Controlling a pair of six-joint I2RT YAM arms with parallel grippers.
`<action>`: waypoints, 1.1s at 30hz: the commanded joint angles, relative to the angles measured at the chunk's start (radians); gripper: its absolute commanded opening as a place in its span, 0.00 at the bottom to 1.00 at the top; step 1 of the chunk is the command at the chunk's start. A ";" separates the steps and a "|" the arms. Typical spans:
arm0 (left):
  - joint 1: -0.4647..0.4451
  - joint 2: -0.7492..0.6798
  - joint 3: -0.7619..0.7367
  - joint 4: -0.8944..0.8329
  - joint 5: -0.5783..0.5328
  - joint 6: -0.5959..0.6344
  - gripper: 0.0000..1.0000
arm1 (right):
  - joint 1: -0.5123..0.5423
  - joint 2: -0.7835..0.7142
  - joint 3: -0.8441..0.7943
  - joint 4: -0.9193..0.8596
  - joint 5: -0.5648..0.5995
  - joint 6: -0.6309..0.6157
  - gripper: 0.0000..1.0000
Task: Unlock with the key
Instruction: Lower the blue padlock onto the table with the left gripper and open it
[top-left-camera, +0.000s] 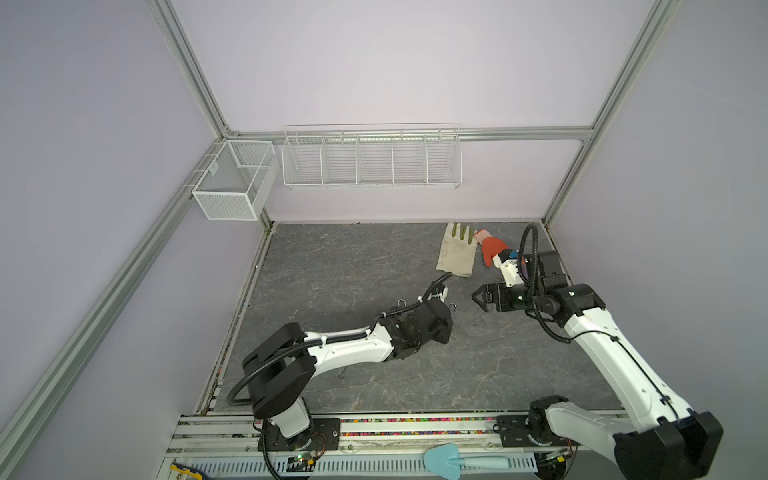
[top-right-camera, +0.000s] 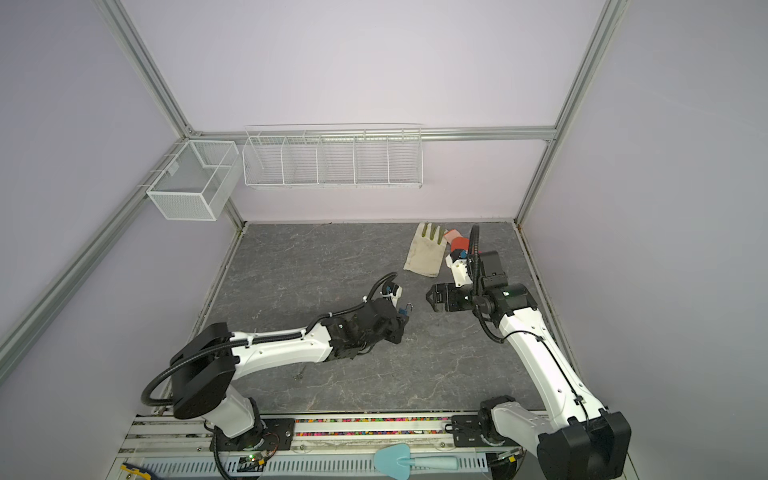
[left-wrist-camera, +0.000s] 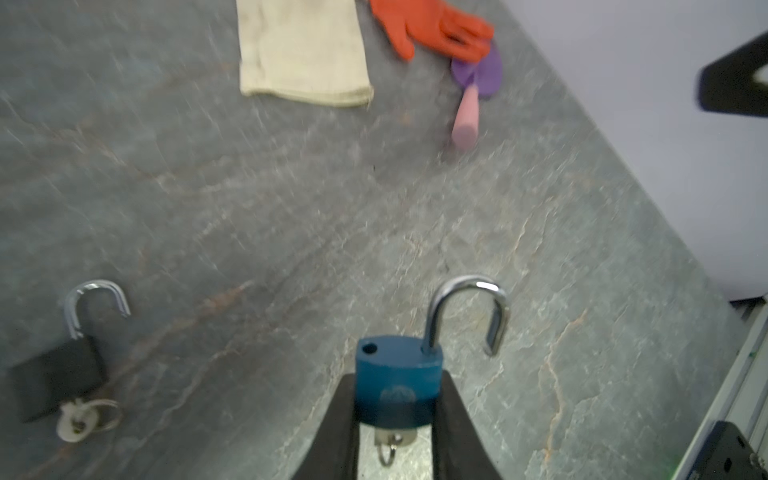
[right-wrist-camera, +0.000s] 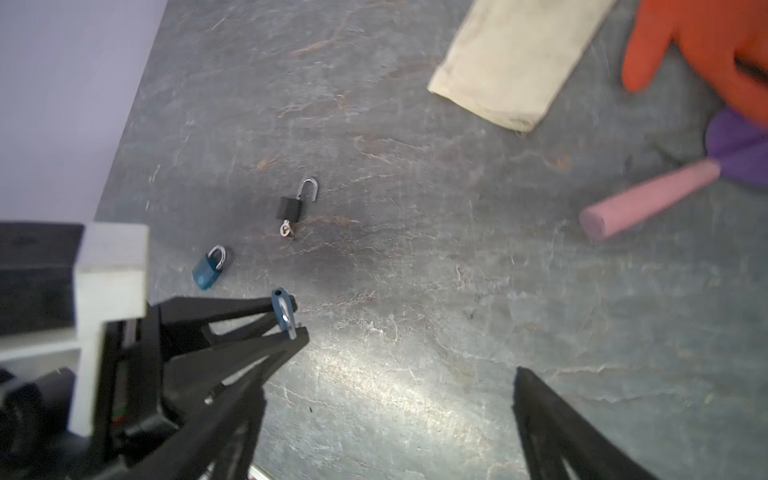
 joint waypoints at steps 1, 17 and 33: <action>-0.004 0.088 0.102 -0.209 0.061 -0.145 0.07 | -0.055 0.009 -0.041 0.038 0.021 0.133 0.89; 0.032 0.367 0.352 -0.422 0.150 -0.205 0.13 | -0.149 0.061 -0.074 0.028 0.040 0.167 0.89; 0.054 0.449 0.430 -0.511 0.131 -0.204 0.35 | -0.149 0.068 -0.072 0.045 0.027 0.158 0.89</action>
